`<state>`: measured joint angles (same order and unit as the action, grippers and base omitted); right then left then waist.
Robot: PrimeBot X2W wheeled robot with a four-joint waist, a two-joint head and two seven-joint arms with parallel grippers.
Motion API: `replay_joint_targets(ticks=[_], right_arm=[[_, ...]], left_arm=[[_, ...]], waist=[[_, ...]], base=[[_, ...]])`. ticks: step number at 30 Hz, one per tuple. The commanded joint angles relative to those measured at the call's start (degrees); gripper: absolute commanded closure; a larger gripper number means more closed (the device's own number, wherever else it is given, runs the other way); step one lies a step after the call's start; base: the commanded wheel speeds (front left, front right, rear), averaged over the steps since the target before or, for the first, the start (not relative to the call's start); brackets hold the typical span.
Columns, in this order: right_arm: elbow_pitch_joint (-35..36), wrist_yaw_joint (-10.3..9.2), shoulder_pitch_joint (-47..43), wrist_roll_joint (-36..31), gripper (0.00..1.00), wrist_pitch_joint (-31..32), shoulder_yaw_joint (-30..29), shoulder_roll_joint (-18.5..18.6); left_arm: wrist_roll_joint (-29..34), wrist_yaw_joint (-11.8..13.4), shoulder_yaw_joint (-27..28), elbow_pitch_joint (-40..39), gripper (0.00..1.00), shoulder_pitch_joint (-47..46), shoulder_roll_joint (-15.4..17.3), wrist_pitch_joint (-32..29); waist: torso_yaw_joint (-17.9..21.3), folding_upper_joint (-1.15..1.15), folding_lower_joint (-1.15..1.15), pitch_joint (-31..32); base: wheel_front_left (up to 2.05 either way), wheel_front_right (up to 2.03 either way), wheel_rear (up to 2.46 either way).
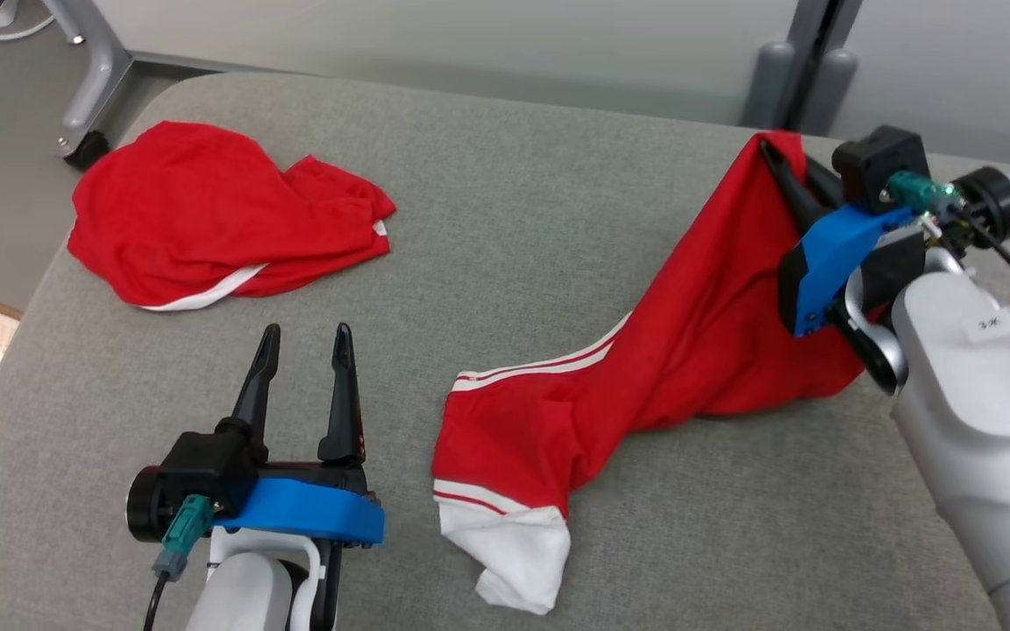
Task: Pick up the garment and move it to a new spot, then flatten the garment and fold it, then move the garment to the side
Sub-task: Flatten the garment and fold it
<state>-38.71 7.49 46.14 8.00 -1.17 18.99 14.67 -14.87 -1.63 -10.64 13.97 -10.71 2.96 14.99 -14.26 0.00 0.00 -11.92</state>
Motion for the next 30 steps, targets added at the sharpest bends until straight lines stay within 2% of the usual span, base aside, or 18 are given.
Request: replay_joint_targets(ticks=[1,7,12,13,14,17,23,30], right_arm=[[-2.44,0.01,2.88,-0.54,1.0,-0.58,0.26,0.4],[-12.58,0.01,11.36,-1.72,1.0,-2.16,0.33,0.44],[-19.81,0.01,15.32,-3.05,0.98,-4.64,-0.08,-1.05],[-21.15,0.01,15.9,-3.15,0.09,-5.14,-0.15,-1.29],[-22.24,0.01,16.39,-3.33,0.0,-5.89,-0.06,-1.54],[-24.86,0.01,16.56,-2.93,0.0,-8.41,0.54,-2.29],[-26.05,0.01,14.64,-0.36,0.0,-12.48,0.7,-1.22],[-18.92,0.01,6.44,3.91,0.0,-14.08,-0.33,2.16]], left_arm=[[-0.56,0.46,-0.82,-0.15,0.0,-1.28,-0.12,0.29],[-2.3,1.21,-3.38,-0.52,0.0,-3.24,-0.08,0.29],[-3.38,2.06,-4.84,-0.55,0.0,-4.42,-0.09,0.29],[-3.6,2.18,-5.15,-0.52,0.0,-4.56,-0.1,0.29],[-3.73,2.31,-5.28,-0.45,0.0,-4.69,-0.09,0.29],[-3.35,2.42,-5.05,-0.21,0.0,-4.86,-0.1,0.29],[-2.12,2.31,-3.26,0.18,0.0,-3.67,-0.08,0.28],[0.12,1.71,0.29,-0.16,0.0,-0.73,-0.05,0.28]], waist=[[-2.28,0.0,0.0,-2.3],[-4.62,0.0,0.0,-5.1],[-5.17,0.0,0.0,-6.64],[-5.11,0.0,0.0,-6.78],[-4.94,0.0,0.0,-6.85],[-3.93,0.0,0.0,-6.52],[-1.41,0.0,0.0,-4.66],[2.52,0.0,0.0,-1.23]], base=[[0.0,0.0,0.0],[0.0,0.0,0.0],[0.0,0.0,0.0],[0.0,0.0,0.0],[0.0,0.0,0.0],[0.0,0.0,0.0],[0.0,0.0,0.0],[0.0,0.0,0.0]])
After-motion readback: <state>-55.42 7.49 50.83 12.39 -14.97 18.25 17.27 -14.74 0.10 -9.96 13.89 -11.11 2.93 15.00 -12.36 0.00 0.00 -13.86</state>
